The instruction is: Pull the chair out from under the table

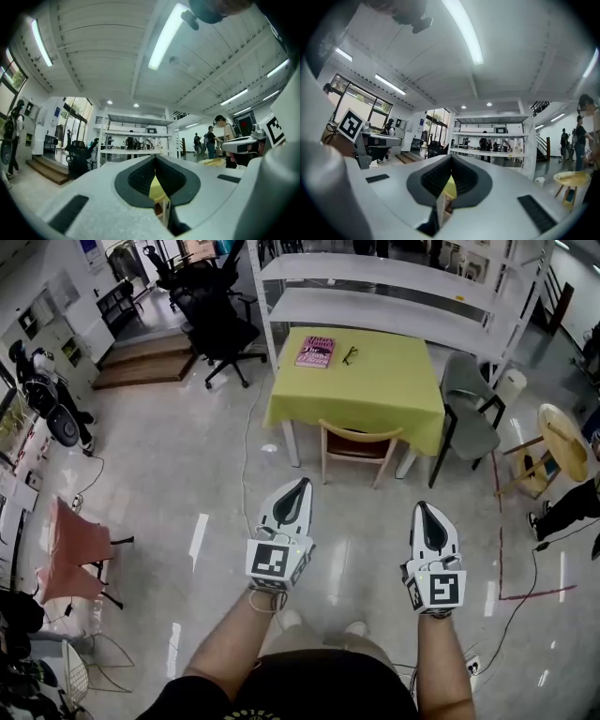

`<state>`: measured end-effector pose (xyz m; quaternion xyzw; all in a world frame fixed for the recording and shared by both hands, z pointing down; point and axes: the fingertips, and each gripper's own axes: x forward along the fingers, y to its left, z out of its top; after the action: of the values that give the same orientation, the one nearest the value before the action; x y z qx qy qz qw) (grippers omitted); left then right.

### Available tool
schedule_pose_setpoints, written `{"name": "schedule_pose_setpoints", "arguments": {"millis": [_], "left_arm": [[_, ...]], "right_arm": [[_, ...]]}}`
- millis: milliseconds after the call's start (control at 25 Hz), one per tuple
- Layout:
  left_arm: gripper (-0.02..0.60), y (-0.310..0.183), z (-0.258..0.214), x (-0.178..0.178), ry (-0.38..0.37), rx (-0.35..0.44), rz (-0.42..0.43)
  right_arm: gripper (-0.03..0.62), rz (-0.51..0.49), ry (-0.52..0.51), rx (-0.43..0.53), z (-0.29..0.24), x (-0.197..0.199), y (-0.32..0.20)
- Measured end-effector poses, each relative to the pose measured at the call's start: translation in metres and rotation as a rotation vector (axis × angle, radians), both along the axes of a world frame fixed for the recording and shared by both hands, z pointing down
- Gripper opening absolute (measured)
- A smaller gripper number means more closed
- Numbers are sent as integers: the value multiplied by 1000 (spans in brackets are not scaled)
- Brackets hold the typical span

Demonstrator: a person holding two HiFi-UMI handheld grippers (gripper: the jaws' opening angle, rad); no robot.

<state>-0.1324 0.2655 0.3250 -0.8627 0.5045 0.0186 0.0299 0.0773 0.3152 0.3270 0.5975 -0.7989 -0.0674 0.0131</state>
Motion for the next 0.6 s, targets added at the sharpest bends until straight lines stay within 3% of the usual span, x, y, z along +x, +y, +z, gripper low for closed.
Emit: {"name": "schedule_pose_setpoints", "arguments": {"millis": [320, 600], "left_arm": [[9, -2, 6, 4, -42, -3, -7], [9, -2, 12, 8, -34, -12, -3]], "right_arm": [[5, 13, 8, 4, -2, 4, -6], [6, 2, 12, 4, 1, 2, -7]]}}
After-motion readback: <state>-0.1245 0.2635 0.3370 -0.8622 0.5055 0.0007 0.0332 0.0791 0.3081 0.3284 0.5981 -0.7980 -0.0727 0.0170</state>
